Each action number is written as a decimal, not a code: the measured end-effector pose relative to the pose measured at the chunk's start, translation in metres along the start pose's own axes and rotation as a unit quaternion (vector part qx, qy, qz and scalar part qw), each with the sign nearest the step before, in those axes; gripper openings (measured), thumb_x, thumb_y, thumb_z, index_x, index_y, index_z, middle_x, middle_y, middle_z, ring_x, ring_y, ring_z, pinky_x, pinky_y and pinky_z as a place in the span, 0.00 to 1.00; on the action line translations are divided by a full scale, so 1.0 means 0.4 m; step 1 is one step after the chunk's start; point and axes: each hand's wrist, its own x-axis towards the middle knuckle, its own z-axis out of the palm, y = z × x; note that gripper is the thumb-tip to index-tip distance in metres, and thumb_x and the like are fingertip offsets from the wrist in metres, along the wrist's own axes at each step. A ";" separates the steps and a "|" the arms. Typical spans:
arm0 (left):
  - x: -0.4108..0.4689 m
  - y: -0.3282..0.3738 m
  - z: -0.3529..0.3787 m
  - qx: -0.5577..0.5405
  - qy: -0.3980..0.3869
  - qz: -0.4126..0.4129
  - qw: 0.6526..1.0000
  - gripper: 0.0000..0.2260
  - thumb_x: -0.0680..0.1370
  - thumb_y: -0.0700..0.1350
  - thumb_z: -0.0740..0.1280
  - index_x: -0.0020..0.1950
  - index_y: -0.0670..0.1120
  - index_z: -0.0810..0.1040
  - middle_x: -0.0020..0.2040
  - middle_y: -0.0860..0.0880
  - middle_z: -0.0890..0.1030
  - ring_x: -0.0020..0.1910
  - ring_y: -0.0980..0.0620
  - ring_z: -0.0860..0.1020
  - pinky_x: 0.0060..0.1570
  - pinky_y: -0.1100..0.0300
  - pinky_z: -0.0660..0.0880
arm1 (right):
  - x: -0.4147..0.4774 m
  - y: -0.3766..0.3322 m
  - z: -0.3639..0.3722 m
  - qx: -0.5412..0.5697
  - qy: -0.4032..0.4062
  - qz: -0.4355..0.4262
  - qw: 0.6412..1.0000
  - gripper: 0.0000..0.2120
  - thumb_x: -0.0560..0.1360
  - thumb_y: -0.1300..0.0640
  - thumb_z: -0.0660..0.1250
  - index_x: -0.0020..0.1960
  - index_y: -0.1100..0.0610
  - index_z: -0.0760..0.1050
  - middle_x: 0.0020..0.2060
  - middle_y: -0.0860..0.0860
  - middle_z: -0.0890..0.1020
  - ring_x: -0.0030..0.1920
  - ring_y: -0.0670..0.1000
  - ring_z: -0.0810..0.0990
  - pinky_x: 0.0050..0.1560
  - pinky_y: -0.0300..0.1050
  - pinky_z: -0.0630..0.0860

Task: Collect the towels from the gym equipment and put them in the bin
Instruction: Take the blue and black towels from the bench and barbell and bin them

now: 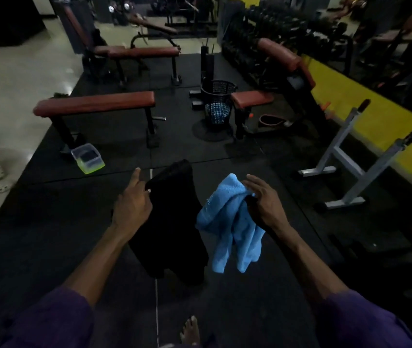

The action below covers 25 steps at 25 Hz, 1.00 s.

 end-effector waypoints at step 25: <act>1.277 0.010 0.291 0.010 0.048 0.022 0.999 0.13 0.80 0.38 0.62 0.61 0.32 0.76 0.73 0.37 0.69 0.63 0.34 0.77 0.59 0.44 0.75 | 1.293 0.216 0.147 0.018 0.010 -0.059 0.998 0.22 0.71 0.69 0.69 0.65 0.63 0.77 0.67 0.60 0.77 0.68 0.58 0.76 0.69 0.52 0.71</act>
